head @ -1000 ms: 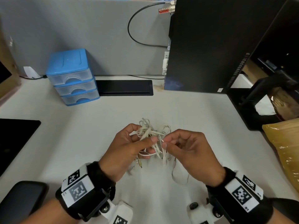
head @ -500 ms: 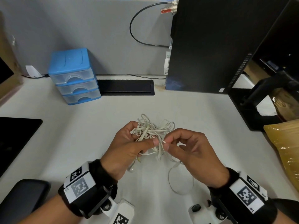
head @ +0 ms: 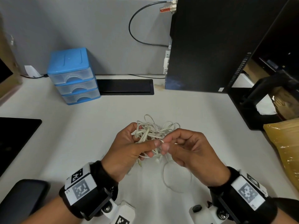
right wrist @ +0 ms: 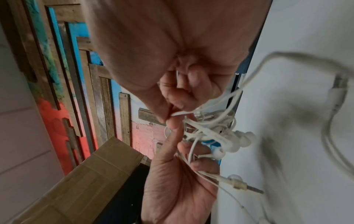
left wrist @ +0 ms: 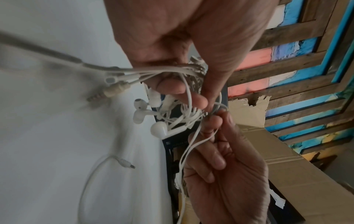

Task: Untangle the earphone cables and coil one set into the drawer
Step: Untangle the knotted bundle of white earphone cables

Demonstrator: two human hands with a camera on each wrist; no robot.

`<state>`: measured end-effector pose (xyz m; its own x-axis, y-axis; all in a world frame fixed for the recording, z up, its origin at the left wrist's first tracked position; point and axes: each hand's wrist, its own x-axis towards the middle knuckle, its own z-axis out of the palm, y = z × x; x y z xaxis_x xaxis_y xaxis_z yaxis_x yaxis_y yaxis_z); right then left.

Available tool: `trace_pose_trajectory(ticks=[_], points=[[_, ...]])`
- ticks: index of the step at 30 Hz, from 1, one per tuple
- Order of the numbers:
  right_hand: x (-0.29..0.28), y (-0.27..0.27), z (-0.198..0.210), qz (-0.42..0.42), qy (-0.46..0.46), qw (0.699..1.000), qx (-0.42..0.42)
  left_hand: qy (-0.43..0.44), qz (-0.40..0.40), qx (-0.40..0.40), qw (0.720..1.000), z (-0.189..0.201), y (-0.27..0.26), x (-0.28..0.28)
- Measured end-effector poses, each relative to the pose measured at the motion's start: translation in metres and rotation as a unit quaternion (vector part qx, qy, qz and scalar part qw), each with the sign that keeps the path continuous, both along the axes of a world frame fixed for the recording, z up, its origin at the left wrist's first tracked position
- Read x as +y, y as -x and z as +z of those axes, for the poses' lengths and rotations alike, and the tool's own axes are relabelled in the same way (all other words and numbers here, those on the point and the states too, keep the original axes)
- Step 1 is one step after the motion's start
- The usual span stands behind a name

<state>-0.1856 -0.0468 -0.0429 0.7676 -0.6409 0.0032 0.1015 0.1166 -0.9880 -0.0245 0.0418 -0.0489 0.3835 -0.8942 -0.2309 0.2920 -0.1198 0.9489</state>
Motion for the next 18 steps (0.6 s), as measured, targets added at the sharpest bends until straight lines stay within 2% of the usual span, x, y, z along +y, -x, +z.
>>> trace_pose_trajectory(ticks=[4, 8, 14, 18], points=[[0.0, 0.0, 0.0, -0.023, -0.026, 0.997, 0.074, 0.003, 0.027, -0.023, 0.999, 0.0, 0.0, -0.001], [0.003, 0.0, -0.004, -0.034, 0.004, 0.99, 0.14, 0.012, 0.045, -0.047, 0.998, 0.0, 0.001, 0.0], [0.01, -0.003, -0.005, -0.067, 0.076, 0.987, 0.128, 0.038, 0.057, -0.058, 0.996, -0.001, 0.007, 0.0], [0.008, -0.003, -0.015, -0.111, 0.147, 0.973, 0.138, 0.035, 0.05, -0.087, 0.994, -0.007, 0.006, 0.0]])
